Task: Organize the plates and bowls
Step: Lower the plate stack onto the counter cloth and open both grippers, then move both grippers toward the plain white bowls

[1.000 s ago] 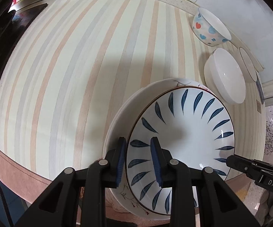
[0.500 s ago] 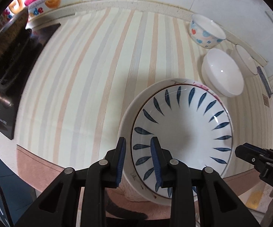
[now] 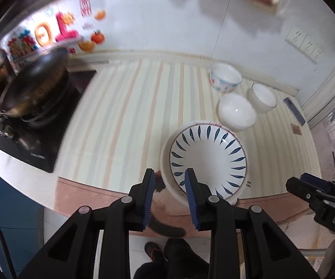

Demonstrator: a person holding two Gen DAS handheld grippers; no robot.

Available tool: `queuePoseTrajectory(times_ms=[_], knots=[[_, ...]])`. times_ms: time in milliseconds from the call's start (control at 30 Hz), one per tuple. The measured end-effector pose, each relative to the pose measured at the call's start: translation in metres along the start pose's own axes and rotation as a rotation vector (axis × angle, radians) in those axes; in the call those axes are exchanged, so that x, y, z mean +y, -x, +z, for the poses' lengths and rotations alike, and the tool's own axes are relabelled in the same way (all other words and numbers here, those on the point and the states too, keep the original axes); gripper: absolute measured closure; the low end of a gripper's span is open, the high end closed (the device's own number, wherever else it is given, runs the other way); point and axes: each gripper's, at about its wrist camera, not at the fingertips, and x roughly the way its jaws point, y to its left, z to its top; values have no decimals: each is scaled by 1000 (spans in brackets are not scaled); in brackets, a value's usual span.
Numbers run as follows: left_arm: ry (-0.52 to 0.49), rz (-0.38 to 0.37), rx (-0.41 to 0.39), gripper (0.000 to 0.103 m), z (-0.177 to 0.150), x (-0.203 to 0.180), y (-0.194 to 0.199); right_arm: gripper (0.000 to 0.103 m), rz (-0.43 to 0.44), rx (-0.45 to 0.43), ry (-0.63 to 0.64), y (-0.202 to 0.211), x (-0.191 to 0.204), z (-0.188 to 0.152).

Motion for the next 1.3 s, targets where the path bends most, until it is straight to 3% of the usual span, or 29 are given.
queuePoseTrajectory(times_ms=[133, 200, 367, 433, 700, 900, 1067, 1300], knots=[[-18, 28, -55, 71, -14, 2, 40, 23, -3, -79, 22, 49, 26, -28], [-27, 32, -90, 68, -20, 2, 56, 19, -15, -105, 26, 67, 34, -41], [-49, 26, -160, 39, -41, 1, 92, 13, -42, -166, 23, 108, 47, -78], [-57, 15, -180, 32, -49, 0, 104, 13, -45, -182, 18, 122, 49, -91], [-101, 1, -216, 31, -75, -10, 131, 12, -54, -240, 6, 161, 52, -132], [-120, -14, -211, 31, -78, -21, 129, 11, -51, -262, -23, 173, 42, -143], [-115, -17, -211, 31, -64, -32, 114, 11, -29, -277, -57, 167, 16, -126], [-103, -22, -208, 31, -17, -60, 67, 11, 21, -216, -117, 116, -39, -65]])
